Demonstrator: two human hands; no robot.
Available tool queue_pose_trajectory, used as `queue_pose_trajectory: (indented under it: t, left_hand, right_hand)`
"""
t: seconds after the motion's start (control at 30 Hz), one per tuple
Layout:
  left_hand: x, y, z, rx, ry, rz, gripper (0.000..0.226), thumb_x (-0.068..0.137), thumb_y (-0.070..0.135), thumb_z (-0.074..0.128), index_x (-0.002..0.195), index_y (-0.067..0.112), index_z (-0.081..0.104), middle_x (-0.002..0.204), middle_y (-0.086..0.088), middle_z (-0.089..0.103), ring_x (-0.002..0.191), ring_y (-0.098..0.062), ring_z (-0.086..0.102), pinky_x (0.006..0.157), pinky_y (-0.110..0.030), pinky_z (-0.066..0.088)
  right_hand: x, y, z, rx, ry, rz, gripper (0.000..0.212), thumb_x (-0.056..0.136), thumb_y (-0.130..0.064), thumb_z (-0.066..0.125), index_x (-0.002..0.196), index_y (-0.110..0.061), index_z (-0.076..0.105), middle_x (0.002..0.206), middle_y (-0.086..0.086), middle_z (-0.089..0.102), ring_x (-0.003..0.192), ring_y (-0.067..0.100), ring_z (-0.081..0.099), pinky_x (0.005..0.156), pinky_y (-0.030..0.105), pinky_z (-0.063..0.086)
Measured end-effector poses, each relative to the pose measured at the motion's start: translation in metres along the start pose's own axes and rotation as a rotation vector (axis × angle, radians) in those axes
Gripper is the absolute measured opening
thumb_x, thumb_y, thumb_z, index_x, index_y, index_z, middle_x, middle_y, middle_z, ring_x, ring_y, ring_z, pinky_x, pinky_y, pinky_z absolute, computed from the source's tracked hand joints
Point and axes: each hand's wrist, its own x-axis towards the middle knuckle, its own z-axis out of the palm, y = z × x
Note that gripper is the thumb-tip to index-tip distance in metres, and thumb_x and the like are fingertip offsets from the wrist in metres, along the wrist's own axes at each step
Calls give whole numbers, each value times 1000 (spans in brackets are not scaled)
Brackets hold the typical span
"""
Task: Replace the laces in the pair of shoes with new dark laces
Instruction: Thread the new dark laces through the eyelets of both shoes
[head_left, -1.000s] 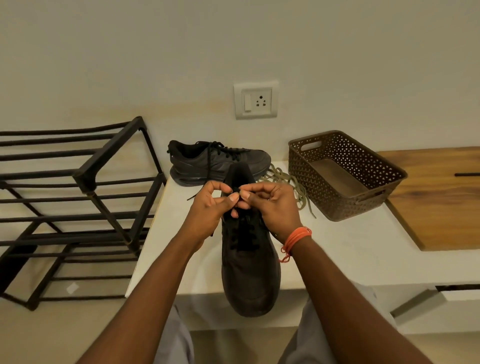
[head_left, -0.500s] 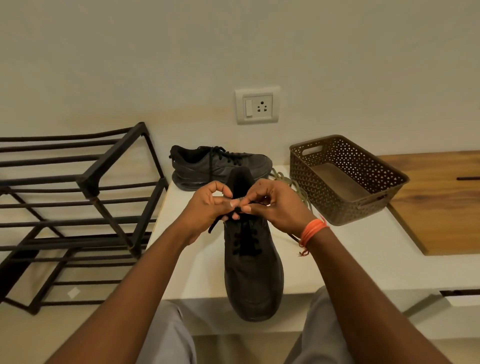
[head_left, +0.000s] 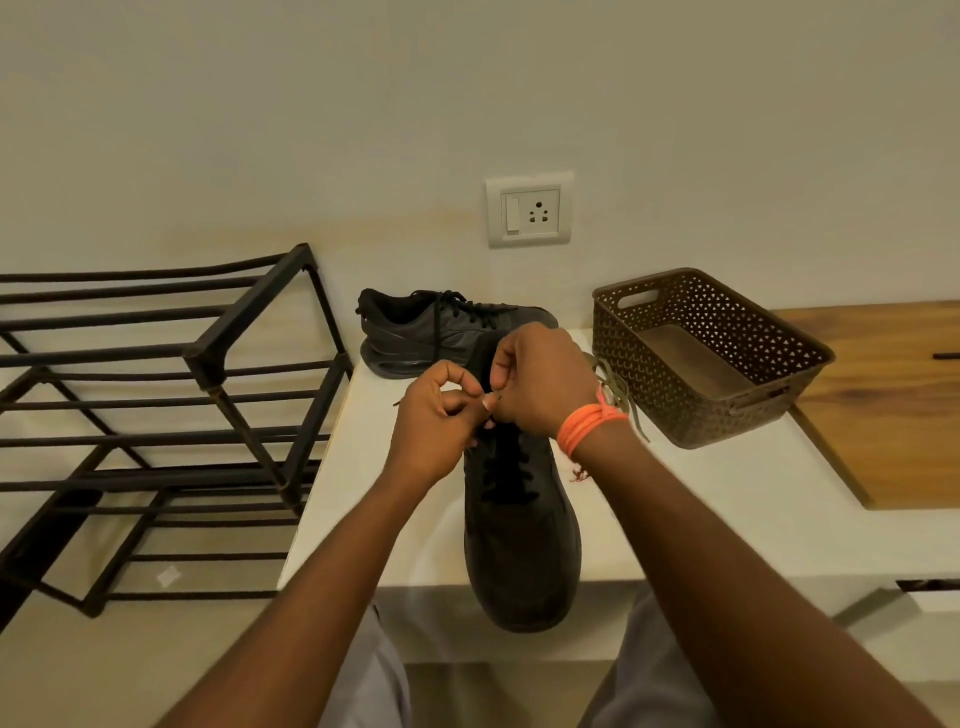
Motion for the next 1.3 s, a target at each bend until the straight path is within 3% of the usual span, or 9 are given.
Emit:
queue_pose_trajectory:
  t: [0.17, 0.33, 0.43, 0.53, 0.77, 0.9, 1.0, 1.17, 1.3]
  left_hand:
    - [-4, 9, 1, -160, 109, -205, 15, 93, 22, 63, 102, 13, 55, 81, -2, 70, 64, -10, 66, 50, -18, 52]
    - [5, 27, -9, -73, -62, -226, 18, 94, 16, 59, 111, 23, 60, 87, 3, 67, 68, -4, 64, 47, -14, 44]
    - [13, 30, -23, -111, -276, -236, 25, 92, 9, 61, 112, 23, 66, 92, 2, 72, 75, -2, 67, 60, -16, 48]
    - [15, 30, -27, -18, -212, -115, 28, 85, -2, 65, 101, 21, 70, 94, 0, 74, 84, -4, 70, 72, -15, 48]
    - [18, 10, -45, 678, 64, 166, 25, 88, 13, 67, 89, 24, 44, 82, 4, 64, 84, -12, 58, 94, -33, 34]
    - [7, -29, -26, 848, -20, 90, 22, 89, 17, 65, 92, 28, 47, 88, 4, 64, 85, -15, 55, 86, -29, 31]
    - [11, -33, -26, 768, -121, 156, 31, 92, 19, 63, 119, 29, 53, 108, 5, 66, 103, -16, 57, 95, -32, 37]
    - [45, -6, -43, 949, -192, 544, 73, 75, -9, 62, 138, 25, 46, 150, -5, 29, 134, -26, 34, 105, -38, 41]
    - [82, 15, -35, 1407, -458, 650, 67, 78, 6, 69, 134, 38, 49, 160, -5, 2, 144, -31, 8, 114, -47, 20]
  right_hand:
    - [-26, 9, 32, -98, 328, -299, 13, 74, -7, 68, 84, -12, 62, 76, 4, 59, 61, 22, 53, 49, 32, 44]
    - [-29, 18, 37, -55, 471, -434, 25, 86, -21, 48, 92, -8, 68, 76, 7, 66, 57, 23, 59, 46, 32, 51]
    - [-31, 21, 32, 3, 518, -402, 13, 86, -15, 58, 91, -10, 69, 75, 5, 68, 58, 21, 61, 49, 35, 53]
    - [-32, 24, 27, 114, 563, -281, 10, 79, -11, 75, 87, -15, 70, 75, 0, 70, 64, 16, 64, 56, 31, 55]
    - [-40, 53, 13, 334, 408, 109, 31, 70, 2, 75, 74, -25, 58, 68, -7, 63, 65, 12, 64, 65, 39, 57]
    - [-41, 71, 17, 236, 288, 299, 34, 71, 7, 64, 71, -24, 49, 71, 4, 61, 67, 23, 65, 63, 46, 58]
    - [-39, 72, 21, 387, 173, 335, 30, 76, 2, 73, 84, -18, 52, 73, 11, 66, 72, 24, 68, 76, 44, 58]
    - [-53, 79, 17, 423, 108, 371, 43, 75, -18, 82, 106, -18, 52, 99, 2, 61, 87, 22, 60, 81, 37, 53]
    - [-67, 80, 16, 509, -25, 421, 49, 72, -17, 84, 110, -18, 53, 97, 4, 61, 86, 22, 62, 79, 39, 54]
